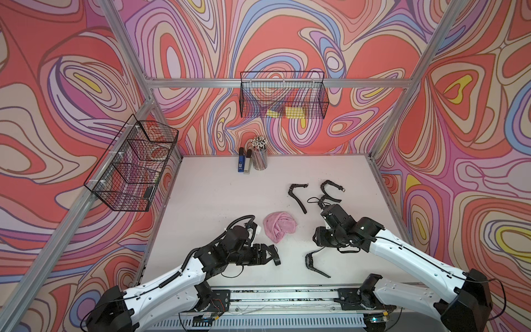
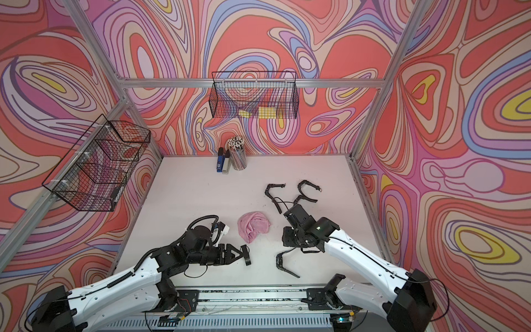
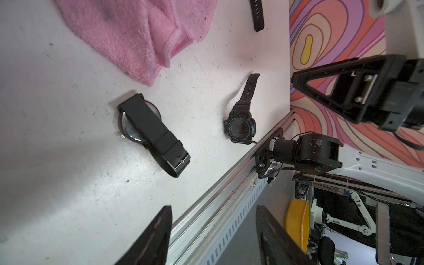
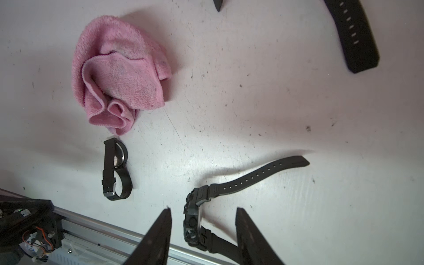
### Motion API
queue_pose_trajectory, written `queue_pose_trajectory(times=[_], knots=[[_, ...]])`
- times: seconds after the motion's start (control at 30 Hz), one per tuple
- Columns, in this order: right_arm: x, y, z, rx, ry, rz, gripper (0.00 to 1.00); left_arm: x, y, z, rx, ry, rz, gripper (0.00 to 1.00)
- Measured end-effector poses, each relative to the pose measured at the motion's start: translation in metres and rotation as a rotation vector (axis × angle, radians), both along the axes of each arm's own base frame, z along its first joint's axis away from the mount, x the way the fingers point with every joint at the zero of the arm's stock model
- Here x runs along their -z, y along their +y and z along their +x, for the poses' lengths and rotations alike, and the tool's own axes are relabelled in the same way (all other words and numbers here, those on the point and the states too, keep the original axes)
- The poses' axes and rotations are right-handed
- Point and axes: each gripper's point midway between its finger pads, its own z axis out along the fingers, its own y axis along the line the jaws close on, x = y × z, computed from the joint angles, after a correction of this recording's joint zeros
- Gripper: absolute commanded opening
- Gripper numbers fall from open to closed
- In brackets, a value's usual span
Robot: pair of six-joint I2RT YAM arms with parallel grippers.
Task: Wipe the watch dial
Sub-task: Pick up the watch at the center of the board.
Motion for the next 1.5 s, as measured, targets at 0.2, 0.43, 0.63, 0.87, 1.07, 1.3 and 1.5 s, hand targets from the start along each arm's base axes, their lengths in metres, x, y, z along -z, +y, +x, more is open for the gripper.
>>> queue_pose_trajectory(times=[0.2, 0.43, 0.63, 0.87, 1.07, 1.3, 1.5], knots=[[0.025, -0.008, -0.016, 0.138, 0.074, 0.049, 0.54, -0.007, -0.001, 0.002, -0.006, -0.026, -0.022, 0.61], [0.063, -0.004, -0.018, 0.29, 0.19, 0.072, 0.55, -0.007, -0.001, 0.002, -0.005, -0.032, -0.028, 0.62], [0.068, 0.012, -0.004, 0.337, 0.182, 0.141, 0.54, -0.016, 0.001, 0.002, -0.011, -0.061, -0.054, 0.62], [0.093, 0.014, -0.011, 0.36, 0.24, 0.144, 0.48, -0.018, 0.006, 0.0, -0.023, -0.079, -0.061, 0.62], [0.091, 0.021, -0.008, 0.352, 0.237, 0.181, 0.17, -0.018, 0.009, 0.0, -0.03, -0.089, -0.065, 0.63], [0.083, 0.032, 0.003, 0.316, 0.204, 0.221, 0.0, -0.019, 0.01, 0.0, -0.034, -0.096, -0.067, 0.66], [0.035, 0.058, 0.028, 0.22, 0.084, 0.355, 0.0, -0.034, 0.008, -0.006, 0.014, -0.146, -0.115, 0.72]])
